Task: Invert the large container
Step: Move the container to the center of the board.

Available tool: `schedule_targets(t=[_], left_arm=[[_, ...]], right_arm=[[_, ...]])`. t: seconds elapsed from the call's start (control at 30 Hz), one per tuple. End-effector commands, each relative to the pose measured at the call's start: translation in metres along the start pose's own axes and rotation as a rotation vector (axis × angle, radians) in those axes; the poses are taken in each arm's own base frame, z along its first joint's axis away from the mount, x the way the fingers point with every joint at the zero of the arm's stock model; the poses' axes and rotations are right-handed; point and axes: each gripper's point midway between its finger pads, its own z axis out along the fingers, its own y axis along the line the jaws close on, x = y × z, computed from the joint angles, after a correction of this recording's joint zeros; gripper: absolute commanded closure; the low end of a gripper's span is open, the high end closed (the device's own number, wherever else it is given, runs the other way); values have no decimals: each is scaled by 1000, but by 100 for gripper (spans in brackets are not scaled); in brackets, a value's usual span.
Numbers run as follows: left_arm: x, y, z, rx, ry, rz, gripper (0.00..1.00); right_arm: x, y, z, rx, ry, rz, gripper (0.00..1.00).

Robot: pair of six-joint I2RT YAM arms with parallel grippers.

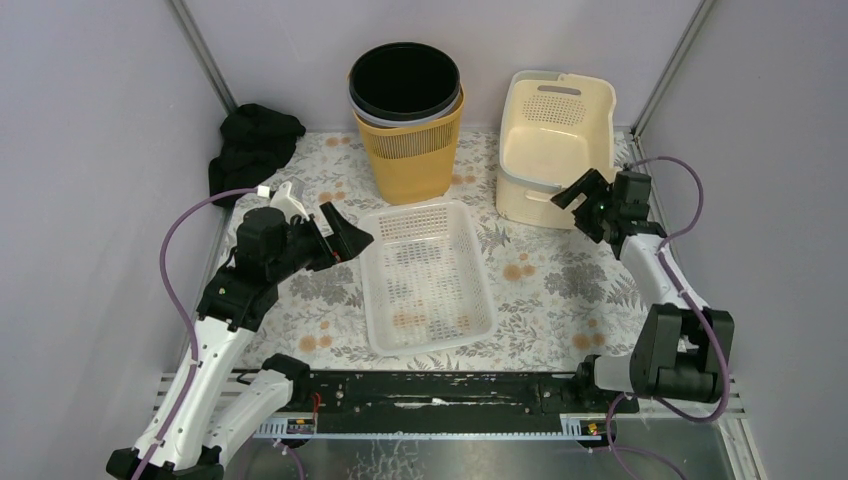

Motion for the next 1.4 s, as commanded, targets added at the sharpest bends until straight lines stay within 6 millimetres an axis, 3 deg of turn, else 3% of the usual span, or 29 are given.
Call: schedule_targets(t=[0.0,0.37,0.53,0.63,0.97,1.37], left_arm=[[-5,-10,-1,46,-13,22,0],[-2,-19,11,109,6,-12,0],[-3,-20,12,113,4,-11,0],[-2,-20,11,113,4,-10,0],[3,-16,12,113,-7,-18,0],[8,-10,15,101,2,-16,0]], right_arm=[[-22,47,-40,-156,-58,-65,2],[23,109,-84,-405,74,-149,1],[61,145,-94,-468,147,-272,0],[82,156,-97,-497,193,-321,1],[145,155,-93,-510,321,-401,0],[162,148,-83,-476,362,-422,1]])
